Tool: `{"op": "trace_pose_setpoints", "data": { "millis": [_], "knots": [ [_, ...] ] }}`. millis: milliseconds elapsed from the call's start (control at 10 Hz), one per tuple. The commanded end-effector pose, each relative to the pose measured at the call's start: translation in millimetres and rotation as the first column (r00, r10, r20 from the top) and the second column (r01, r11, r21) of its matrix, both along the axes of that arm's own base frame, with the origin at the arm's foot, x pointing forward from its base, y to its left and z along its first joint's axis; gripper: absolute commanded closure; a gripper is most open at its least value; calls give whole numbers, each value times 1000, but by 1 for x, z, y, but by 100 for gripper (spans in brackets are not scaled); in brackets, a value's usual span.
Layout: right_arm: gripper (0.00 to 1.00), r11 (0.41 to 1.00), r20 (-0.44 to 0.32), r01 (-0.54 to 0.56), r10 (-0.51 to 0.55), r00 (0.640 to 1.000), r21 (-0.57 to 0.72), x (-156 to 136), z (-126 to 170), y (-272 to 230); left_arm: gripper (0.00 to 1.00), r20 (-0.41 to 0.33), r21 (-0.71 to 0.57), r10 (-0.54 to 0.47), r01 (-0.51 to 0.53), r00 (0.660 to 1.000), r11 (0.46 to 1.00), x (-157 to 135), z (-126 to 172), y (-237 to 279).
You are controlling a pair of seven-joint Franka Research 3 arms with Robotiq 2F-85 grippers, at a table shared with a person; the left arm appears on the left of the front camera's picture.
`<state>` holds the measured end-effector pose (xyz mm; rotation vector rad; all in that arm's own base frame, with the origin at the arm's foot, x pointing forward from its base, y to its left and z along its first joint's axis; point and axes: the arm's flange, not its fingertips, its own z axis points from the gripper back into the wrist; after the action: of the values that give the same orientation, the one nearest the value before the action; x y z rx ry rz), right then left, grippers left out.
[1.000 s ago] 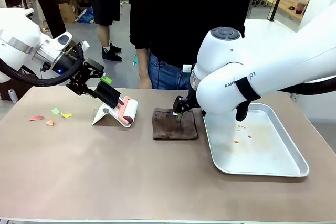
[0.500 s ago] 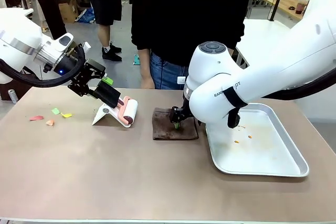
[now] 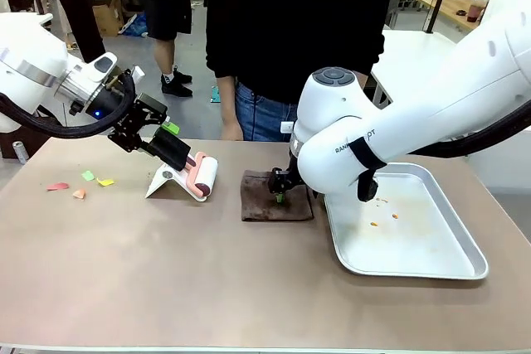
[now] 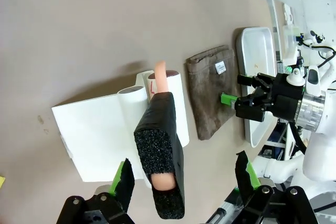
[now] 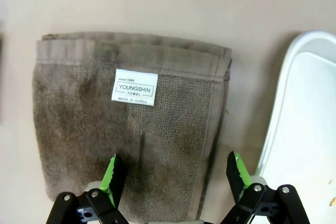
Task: Clean the surface of the table.
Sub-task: Hold the Lint Roller with your left hand and the towel with your right hand.
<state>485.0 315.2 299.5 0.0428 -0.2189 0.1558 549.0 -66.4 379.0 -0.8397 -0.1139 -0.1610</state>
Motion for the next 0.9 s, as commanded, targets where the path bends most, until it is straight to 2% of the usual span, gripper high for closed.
{"op": "trace_pose_setpoints", "data": {
  "millis": [0,400,500,600,700,800],
  "knots": [
    [0,999,11,44,-44,999,-11,3,-2,8,0,31,-9,6,-6,1000,1000,-2,-5,-4],
    [0,999,4,46,-46,999,-9,4,-4,10,0,19,-19,6,-6,1000,1000,-3,-6,-5],
    [55,999,4,41,-41,999,-9,4,-4,10,39,15,-24,-4,4,1000,1000,-3,-6,-5],
    [60,999,-6,41,-41,999,-4,4,-4,10,60,14,-24,-11,11,1000,1000,-3,-6,-6],
    [100,999,-10,45,-45,999,2,4,-4,9,99,17,-21,-14,14,1000,1000,-4,-5,-7],
    [100,999,-8,39,-39,999,6,4,-3,9,100,15,-23,-16,16,1000,1000,-4,-4,-7]
  ]
}}
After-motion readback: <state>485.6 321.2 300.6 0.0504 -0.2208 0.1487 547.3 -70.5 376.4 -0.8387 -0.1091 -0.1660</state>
